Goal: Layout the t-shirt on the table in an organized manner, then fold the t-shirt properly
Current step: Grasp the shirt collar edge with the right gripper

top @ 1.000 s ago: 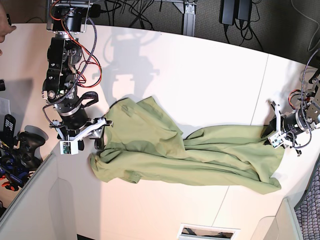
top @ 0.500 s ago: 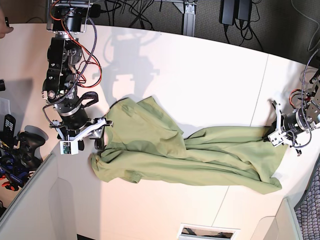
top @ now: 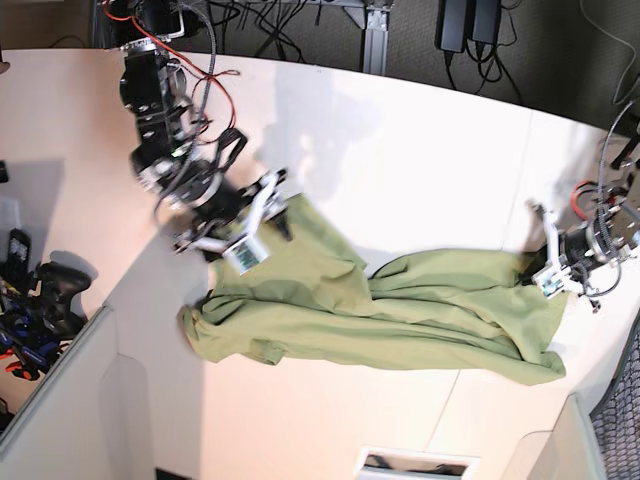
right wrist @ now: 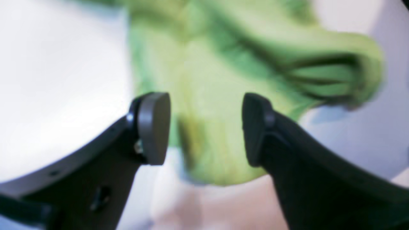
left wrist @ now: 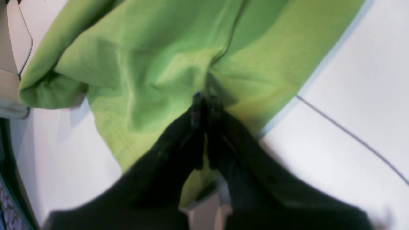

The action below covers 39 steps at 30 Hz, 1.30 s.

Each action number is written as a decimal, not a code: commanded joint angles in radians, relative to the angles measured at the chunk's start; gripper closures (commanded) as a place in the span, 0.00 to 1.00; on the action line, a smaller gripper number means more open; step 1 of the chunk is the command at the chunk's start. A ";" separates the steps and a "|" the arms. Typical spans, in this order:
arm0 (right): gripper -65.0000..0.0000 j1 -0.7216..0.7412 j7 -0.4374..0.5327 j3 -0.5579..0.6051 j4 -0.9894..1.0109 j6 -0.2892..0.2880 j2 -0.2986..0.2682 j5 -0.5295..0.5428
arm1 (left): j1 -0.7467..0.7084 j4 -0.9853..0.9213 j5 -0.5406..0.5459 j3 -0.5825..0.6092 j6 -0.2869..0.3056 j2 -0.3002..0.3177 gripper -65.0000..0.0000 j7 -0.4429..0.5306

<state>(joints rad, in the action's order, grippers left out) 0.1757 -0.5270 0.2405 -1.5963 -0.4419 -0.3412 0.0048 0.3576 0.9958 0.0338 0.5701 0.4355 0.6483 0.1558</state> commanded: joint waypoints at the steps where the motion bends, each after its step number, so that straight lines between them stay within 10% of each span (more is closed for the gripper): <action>1: 0.45 0.021 0.036 0.016 -0.016 0.012 -0.025 -0.025 | 0.025 0.013 0.007 -0.008 -0.004 0.016 1.00 0.016; 39: 0.45 0.018 0.147 0.269 0.176 0.098 -0.005 -0.186 | 0.024 0.013 0.019 -0.008 0.007 0.016 1.00 0.011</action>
<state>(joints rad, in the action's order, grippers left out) 0.1860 -0.3382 0.5121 -1.4216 -0.3412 -0.3401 -0.1642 0.3573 0.9958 0.0422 0.5701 0.4389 0.6483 0.1528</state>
